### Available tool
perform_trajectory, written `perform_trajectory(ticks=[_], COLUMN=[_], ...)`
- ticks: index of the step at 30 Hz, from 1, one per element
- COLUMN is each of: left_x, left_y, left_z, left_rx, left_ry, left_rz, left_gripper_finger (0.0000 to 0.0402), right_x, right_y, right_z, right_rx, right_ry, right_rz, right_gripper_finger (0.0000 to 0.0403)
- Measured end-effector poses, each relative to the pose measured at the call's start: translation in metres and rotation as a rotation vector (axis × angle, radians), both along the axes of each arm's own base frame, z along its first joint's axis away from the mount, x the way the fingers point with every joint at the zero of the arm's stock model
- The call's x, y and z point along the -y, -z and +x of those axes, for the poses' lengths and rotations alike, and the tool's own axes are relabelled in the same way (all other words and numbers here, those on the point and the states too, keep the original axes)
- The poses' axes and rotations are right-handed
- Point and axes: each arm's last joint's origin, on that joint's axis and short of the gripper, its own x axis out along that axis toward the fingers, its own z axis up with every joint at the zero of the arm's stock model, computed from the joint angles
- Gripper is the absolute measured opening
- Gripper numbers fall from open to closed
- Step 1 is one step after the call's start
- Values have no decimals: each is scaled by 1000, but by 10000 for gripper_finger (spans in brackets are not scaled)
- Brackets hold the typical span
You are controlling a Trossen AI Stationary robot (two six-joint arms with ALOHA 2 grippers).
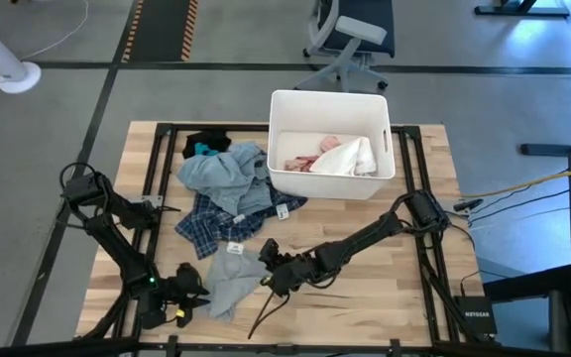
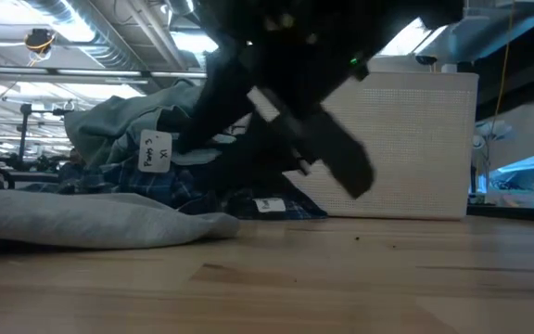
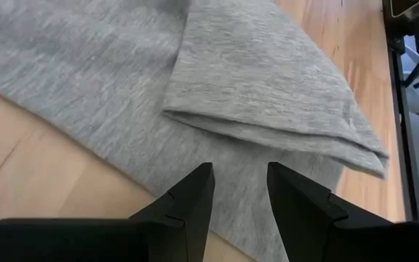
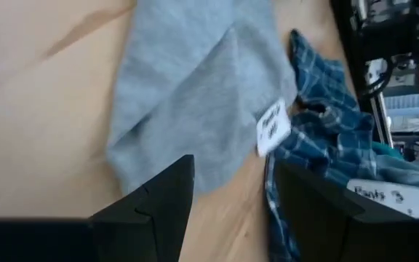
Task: Sort clothes
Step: Put the gray boxer into the white laundry bin
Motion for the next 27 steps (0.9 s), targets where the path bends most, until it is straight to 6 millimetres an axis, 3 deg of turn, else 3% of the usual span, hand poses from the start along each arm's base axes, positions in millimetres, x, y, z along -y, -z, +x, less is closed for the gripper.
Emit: perform_trajectory(ticks=[5,8,21,27], left_x=[-3,-6,-42,-46], left_y=[5,6,10,-6], left_z=[2,1,1,9], left_rx=[-8,-22,-71,-121], left_ry=[-15,-20,-159,-119], left_rz=[35,73,362,365], left_gripper_finger=[129,129,129,129], right_x=[5,-2,-61,-70], right_y=[24,28,29,20], right_z=[3,-4,-33,-36], right_rx=[-63,-111,-101,-89], right_ry=[-7,3,-28,-38], right_rz=[-1,-18,104,38], right_gripper_finger=[209,209,209,209])
